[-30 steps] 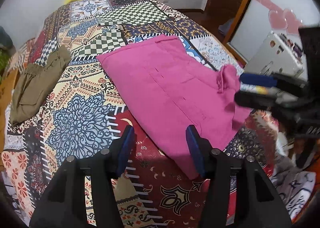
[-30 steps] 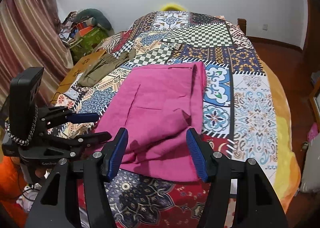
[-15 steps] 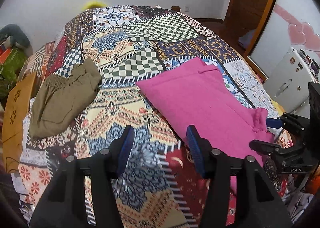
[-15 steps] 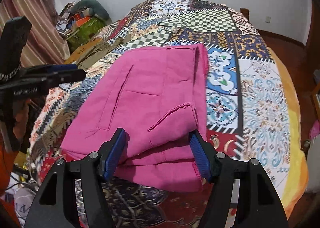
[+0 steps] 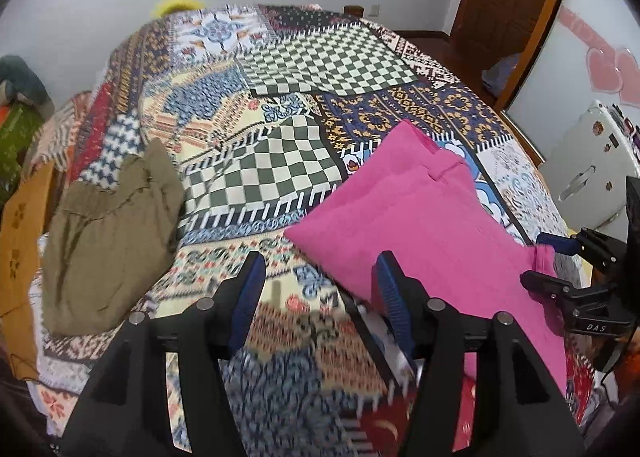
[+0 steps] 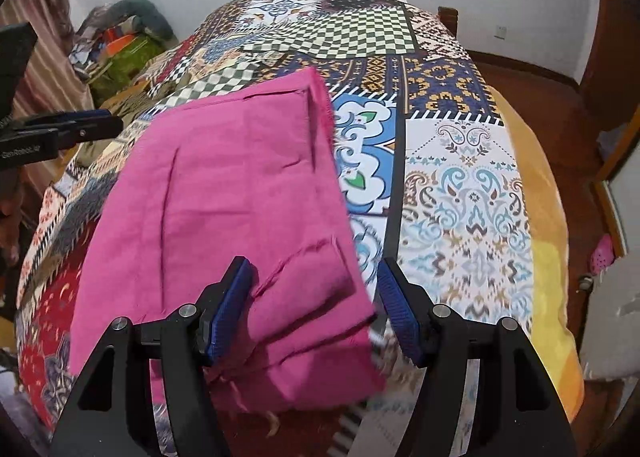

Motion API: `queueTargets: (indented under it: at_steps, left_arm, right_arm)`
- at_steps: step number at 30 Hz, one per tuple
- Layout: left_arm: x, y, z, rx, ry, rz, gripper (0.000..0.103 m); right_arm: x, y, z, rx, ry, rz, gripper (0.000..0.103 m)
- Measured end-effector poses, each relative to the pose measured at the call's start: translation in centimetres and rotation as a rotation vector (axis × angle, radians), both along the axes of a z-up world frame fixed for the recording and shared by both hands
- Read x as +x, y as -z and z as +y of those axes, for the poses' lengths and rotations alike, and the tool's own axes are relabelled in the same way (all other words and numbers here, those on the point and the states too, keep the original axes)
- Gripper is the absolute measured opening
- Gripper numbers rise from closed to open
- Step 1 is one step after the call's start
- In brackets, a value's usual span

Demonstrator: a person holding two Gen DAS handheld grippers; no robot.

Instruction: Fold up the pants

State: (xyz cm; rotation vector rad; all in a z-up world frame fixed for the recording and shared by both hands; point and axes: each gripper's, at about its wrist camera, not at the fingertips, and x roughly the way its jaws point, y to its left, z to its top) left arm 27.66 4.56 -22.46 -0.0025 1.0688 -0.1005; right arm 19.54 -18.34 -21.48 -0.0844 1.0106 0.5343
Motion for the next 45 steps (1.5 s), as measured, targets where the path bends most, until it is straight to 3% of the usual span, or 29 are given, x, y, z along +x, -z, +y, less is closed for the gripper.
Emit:
queueTargets:
  at_steps: [5,8,11,14,16,19,24,29,37,45]
  left_arm:
    - [3.2,2.0,-0.4,-0.012,0.055,0.039,0.057]
    - [5.1,3.2,-0.6,-0.065,0.065,0.074,0.065]
    - [6.1,4.5,-0.8,-0.126,0.073,0.12,0.066]
    - [6.2,5.0,-0.9,-0.138,0.082,0.133,0.066]
    - [5.8,4.9,-0.8,-0.156,0.095,0.129,0.061]
    - [4.8,4.8,-0.5,-0.209,0.113,0.129,0.035]
    - [2.6,4.2,-1.2,-0.14,0.13,0.101,0.019]
    - [-0.1,3.1,-0.8,-0.1,0.102,0.077,0.012]
    - [-5.1,1.4,2.0,-0.097,0.034,0.056,0.005]
    - [-8.3,1.9,5.0,-0.064,-0.047,0.073,0.001]
  right_arm:
    - [1.7,0.6,-0.1,-0.004,0.028,-0.003,0.062]
    - [2.0,0.9,-0.6,0.021,0.038,0.016,0.062]
    - [2.0,0.9,-0.8,0.03,0.044,0.02,0.062]
    - [1.8,0.7,-0.8,0.026,0.054,0.024,0.062]
    - [1.8,0.6,-1.0,0.025,0.063,0.032,0.062]
    - [1.8,0.4,-1.2,0.024,0.08,0.046,0.062]
    - [1.1,-0.5,-1.5,0.014,0.1,0.043,0.062]
    - [0.2,-1.9,-1.9,0.003,0.117,0.012,0.062]
    - [-1.2,-4.2,-0.9,-0.014,0.103,-0.071,0.062]
    - [-1.5,-5.4,2.1,-0.071,0.051,-0.142,0.062]
